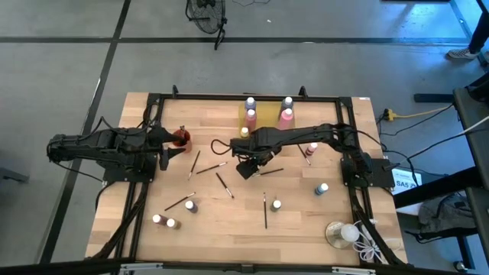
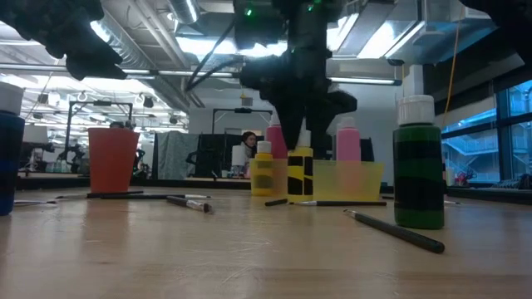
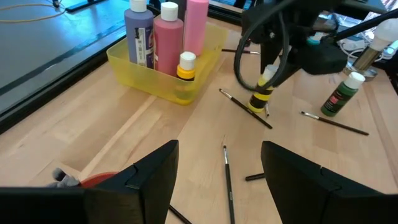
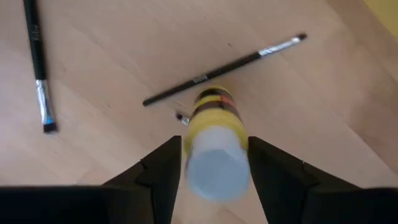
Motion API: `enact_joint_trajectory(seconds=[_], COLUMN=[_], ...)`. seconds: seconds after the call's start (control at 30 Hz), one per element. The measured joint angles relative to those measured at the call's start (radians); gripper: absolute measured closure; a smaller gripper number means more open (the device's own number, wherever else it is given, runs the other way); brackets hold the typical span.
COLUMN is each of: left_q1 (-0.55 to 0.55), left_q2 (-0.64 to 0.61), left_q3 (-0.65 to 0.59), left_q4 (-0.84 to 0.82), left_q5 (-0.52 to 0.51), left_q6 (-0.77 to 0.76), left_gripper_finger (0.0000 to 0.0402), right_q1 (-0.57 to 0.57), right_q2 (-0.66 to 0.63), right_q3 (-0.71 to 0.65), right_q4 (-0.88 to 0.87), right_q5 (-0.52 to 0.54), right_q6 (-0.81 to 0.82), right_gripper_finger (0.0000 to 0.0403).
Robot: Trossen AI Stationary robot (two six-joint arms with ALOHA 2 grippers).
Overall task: Pick & Place Paint Supplies
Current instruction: Put the top small yellow paint bottle into the yellow bin
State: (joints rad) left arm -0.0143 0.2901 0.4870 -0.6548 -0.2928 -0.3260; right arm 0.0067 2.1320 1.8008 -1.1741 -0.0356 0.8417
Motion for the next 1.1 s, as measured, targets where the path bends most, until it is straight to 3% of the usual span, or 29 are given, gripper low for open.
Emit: enact_joint_trajectory(seconds=[0.3, 0.53, 0.8, 1.1], left_q1=[0.000, 0.000, 0.000, 0.000], left_q2=[0.000, 0.000, 0.000, 0.000], left_q3=[-0.001, -0.001, 0.000, -0.001], left_q4=[0.000, 0.000, 0.000, 0.000], left_q5=[0.000, 0.000, 0.000, 0.025], left_q6=[0.000, 0.000, 0.000, 0.000], left_gripper_finger=[0.0176, 0.0176, 0.0176, 0.0176], right_q1=[-0.001, -0.006, -0.006, -0.005], right_q2=[0.021, 0.021, 0.021, 0.022], right_q3=[-0.002, -0.002, -0.001, 0.135], right_q4=[0.001, -0.011, -0.028, -0.259], right_q5=[-0.005, -0.024, -0.030, -0.055], right_q6=[0.004, 0.003, 0.000, 0.015], right_gripper_finger=[0.0220, 0.0259, 0.0259, 0.0259])
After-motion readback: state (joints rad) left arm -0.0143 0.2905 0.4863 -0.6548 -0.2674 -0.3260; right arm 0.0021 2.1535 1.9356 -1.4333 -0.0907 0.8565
